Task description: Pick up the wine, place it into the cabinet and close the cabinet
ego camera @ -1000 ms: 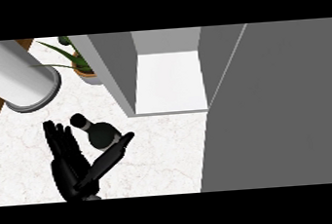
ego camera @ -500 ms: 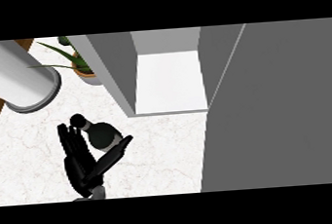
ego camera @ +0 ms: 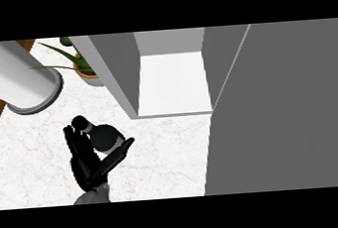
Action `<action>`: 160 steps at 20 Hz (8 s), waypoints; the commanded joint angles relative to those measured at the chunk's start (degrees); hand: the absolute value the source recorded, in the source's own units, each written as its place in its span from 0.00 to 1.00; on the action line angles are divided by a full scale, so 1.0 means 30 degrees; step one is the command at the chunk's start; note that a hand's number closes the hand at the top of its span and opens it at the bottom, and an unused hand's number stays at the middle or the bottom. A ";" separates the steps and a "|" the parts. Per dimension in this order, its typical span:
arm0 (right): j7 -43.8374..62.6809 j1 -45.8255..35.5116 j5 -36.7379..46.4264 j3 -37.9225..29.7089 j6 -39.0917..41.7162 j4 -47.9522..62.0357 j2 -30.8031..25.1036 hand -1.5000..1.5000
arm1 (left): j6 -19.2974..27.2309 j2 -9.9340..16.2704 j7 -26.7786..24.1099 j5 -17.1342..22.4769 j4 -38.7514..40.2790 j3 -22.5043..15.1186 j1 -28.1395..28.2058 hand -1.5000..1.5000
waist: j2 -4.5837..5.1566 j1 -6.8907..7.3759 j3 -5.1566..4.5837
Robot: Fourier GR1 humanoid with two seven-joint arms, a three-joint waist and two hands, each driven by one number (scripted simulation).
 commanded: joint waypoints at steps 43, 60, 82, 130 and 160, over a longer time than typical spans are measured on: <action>-0.0286 0.1662 -0.0706 -0.0362 0.0551 -0.1678 0.0338 0.00 | -0.8530 0.8184 0.7918 -0.2581 -1.1636 -0.2761 0.1264 1.00 | -0.0068 0.0180 0.0030; 0.0097 0.1670 -0.1423 -0.0986 0.0761 -0.2150 0.0411 0.00 | -0.2988 0.3729 1.6205 -0.6301 -1.6075 -0.5798 -0.3713 1.00 | -0.0052 -0.0006 0.0028; 0.0505 0.2118 -0.2428 -0.2021 0.1659 -0.2898 0.0179 0.00 | 0.0784 -0.0012 1.6414 -1.0375 -1.0060 -0.6431 -0.8657 1.00 | -0.0030 -0.0067 0.0018; 0.0681 0.1622 -0.1830 -0.1046 0.1651 -0.2263 0.0892 0.00 | -0.0795 -0.0013 0.7520 -0.4779 0.4038 -0.3250 -1.3203 1.00 | 0.0041 -0.0323 0.0010; -0.0988 0.1728 -0.1782 -0.1197 0.2331 -0.1021 0.1342 0.00 | -0.2340 0.0604 0.3515 -0.4144 1.5076 0.2356 -2.0043 1.00 | 0.0217 -0.0663 0.0005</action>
